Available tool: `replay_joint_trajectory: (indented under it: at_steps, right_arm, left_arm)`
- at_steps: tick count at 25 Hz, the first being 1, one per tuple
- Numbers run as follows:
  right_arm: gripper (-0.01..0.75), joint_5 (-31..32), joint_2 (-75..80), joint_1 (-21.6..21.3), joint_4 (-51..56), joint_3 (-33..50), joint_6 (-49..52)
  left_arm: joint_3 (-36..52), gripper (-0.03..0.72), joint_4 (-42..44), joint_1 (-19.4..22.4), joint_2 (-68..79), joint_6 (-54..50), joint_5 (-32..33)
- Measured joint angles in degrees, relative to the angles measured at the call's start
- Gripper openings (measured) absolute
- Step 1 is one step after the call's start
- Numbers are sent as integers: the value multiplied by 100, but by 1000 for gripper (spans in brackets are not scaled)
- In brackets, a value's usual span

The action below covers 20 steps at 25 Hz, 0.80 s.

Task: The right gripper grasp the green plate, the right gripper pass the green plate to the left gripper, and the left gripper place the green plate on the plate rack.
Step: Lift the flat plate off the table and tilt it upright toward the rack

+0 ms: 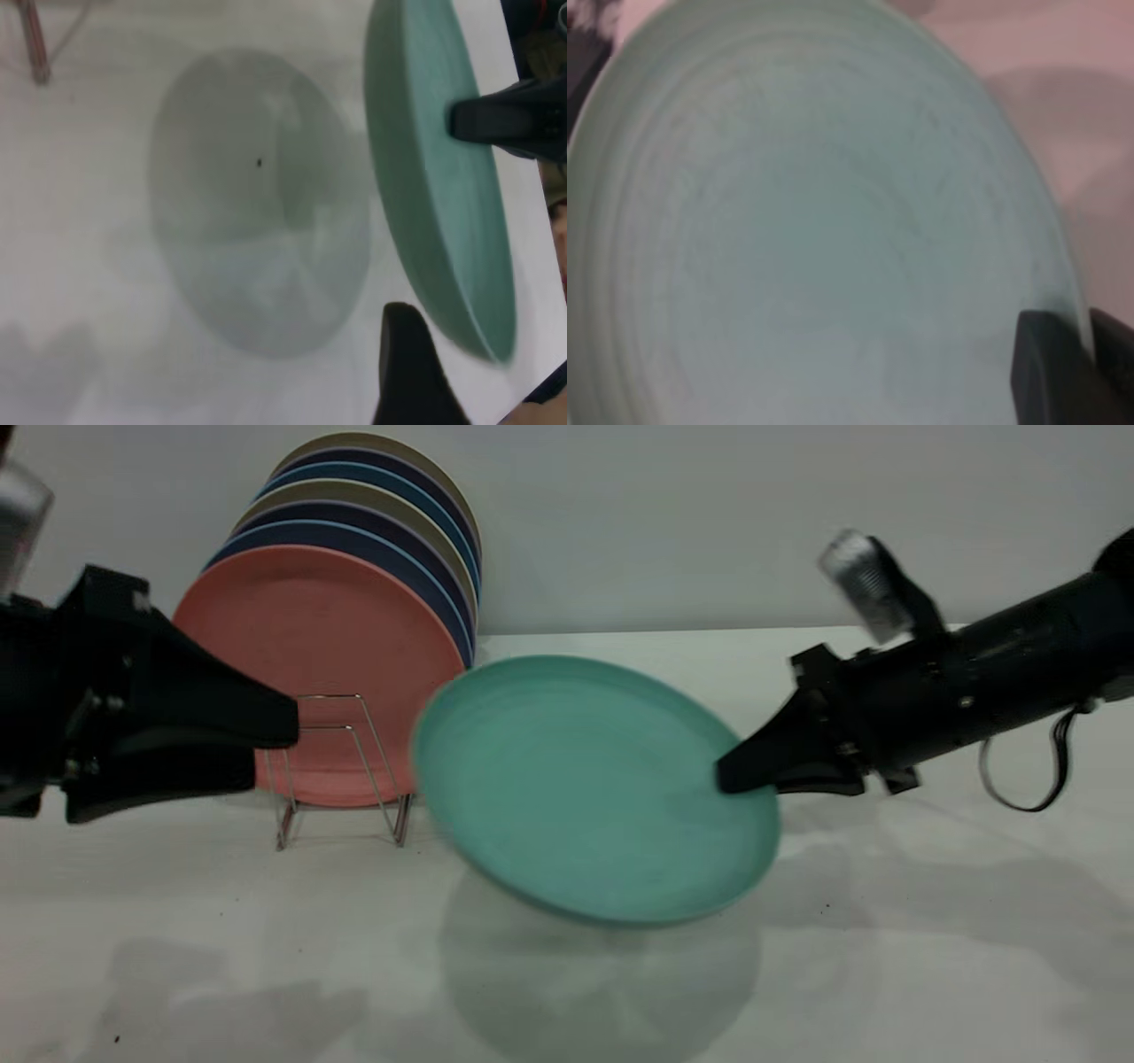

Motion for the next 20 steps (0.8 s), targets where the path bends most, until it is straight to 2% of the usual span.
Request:
replay_joint_trajectory:
  at_steps: [9, 14, 17, 20]
  right_arm:
    - [14, 469, -4, 742, 157, 0, 34]
    - [19, 994, -4, 1039, 605, 0, -31]
    - [32, 1145, -4, 1148, 764, 0, -98]
    - [65, 1227, -4, 1154, 813, 0, -119]
  left_arm:
    - [-6, 442, -111, 0, 77, 26, -5]
    - [-10, 425, -111, 0, 77, 26, 1]
    - [-10, 360, -117, 0, 77, 26, 33]
    - [-10, 210, -128, 0, 77, 20, -11]
